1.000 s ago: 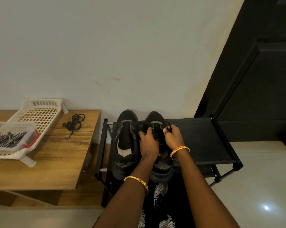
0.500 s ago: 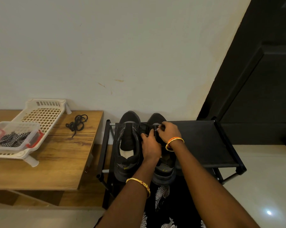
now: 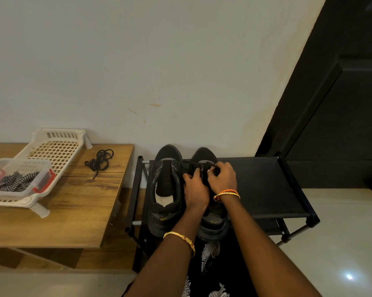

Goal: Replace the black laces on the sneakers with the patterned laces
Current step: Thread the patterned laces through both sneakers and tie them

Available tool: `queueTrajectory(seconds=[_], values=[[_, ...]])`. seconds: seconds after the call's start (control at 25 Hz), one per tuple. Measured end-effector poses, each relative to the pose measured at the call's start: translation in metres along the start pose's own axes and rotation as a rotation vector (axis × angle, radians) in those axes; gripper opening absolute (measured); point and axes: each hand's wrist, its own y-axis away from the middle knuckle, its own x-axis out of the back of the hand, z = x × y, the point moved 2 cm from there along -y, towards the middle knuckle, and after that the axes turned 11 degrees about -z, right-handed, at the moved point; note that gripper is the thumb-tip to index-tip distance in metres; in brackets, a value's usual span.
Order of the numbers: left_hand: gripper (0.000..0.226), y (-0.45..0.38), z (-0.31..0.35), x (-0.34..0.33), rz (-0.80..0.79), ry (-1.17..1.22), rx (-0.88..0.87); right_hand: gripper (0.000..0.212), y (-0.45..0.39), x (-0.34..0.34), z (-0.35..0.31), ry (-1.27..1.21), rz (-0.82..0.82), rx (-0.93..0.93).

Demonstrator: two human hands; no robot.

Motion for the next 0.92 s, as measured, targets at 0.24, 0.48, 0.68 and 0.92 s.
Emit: queueTrajectory(seconds=[0.24, 0.48, 0.68, 0.92], values=[[0.062, -0.001, -0.002, -0.001, -0.021, -0.010, 0.017, 0.010, 0.011, 0.005, 0.002, -0.412, 0.101, -0.125], [0.063, -0.001, -0.001, 0.000, -0.023, 0.002, 0.025, 0.009, -0.006, 0.002, -0.002, -0.552, 0.032, -0.142], [0.048, -0.003, -0.002, -0.001, 0.003, 0.005, 0.000, 0.017, -0.029, 0.001, -0.013, -0.078, -0.210, 0.037], [0.049, -0.003, -0.003, -0.001, 0.003, 0.008, -0.006, 0.021, -0.038, 0.000, -0.021, 0.311, -0.380, 0.106]])
